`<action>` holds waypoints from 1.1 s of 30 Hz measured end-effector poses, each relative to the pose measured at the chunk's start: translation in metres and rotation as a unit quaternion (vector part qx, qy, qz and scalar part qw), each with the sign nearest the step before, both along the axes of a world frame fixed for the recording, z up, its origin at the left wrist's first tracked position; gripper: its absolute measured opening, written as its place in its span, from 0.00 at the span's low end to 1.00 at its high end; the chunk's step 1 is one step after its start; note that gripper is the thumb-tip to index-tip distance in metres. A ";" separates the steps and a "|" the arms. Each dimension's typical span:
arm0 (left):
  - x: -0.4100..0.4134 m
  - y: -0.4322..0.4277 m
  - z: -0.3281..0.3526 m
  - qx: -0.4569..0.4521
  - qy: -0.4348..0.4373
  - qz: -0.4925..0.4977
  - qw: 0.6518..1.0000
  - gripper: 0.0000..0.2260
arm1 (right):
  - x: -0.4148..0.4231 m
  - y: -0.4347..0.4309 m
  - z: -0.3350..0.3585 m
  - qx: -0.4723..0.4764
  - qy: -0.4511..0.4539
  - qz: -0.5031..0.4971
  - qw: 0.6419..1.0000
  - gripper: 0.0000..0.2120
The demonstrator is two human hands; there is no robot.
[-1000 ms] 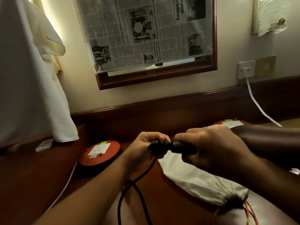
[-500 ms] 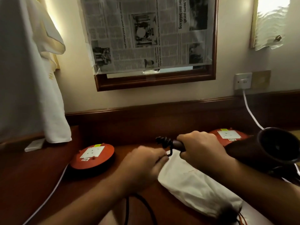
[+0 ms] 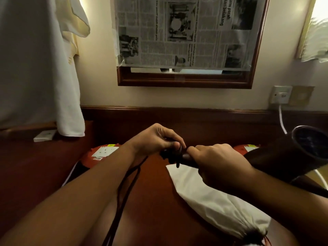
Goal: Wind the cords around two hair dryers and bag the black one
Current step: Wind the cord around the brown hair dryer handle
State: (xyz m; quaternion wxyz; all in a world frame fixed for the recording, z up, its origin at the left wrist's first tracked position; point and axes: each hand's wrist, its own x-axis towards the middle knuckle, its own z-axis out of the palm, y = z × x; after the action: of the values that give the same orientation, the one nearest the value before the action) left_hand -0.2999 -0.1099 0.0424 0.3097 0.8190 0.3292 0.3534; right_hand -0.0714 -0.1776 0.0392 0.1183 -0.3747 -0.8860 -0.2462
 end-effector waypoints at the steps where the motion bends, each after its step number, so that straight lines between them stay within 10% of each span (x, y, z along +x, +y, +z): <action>1: -0.001 0.003 -0.009 -0.054 -0.014 -0.016 0.998 0.08 | 0.001 0.002 -0.001 0.015 -0.007 0.016 1.000 0.07; 9: 0.023 -0.011 -0.081 -0.169 -0.155 0.008 0.973 0.09 | 0.010 0.011 0.002 0.057 -0.029 0.036 0.997 0.08; 17: 0.051 -0.065 -0.079 -0.068 0.159 0.166 0.971 0.17 | 0.006 0.014 0.002 0.075 0.029 -0.017 0.997 0.12; 24: 0.041 -0.086 -0.037 0.189 0.364 0.203 0.889 0.12 | -0.001 0.018 -0.003 0.021 0.034 -0.094 0.995 0.07; 28: 0.017 -0.064 -0.005 0.287 0.253 0.176 0.907 0.08 | -0.005 0.017 -0.008 -0.003 0.006 -0.060 0.998 0.05; 33: 0.011 -0.044 0.010 0.121 0.080 0.093 0.985 0.03 | 0.002 0.008 -0.010 -0.021 0.027 -0.006 0.999 0.05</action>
State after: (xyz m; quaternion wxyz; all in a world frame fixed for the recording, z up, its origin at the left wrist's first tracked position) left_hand -0.2886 -0.1536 0.0519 0.1464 0.8419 0.3828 0.3510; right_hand -0.0699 -0.1698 0.0287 0.1326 -0.3885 -0.8853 -0.2185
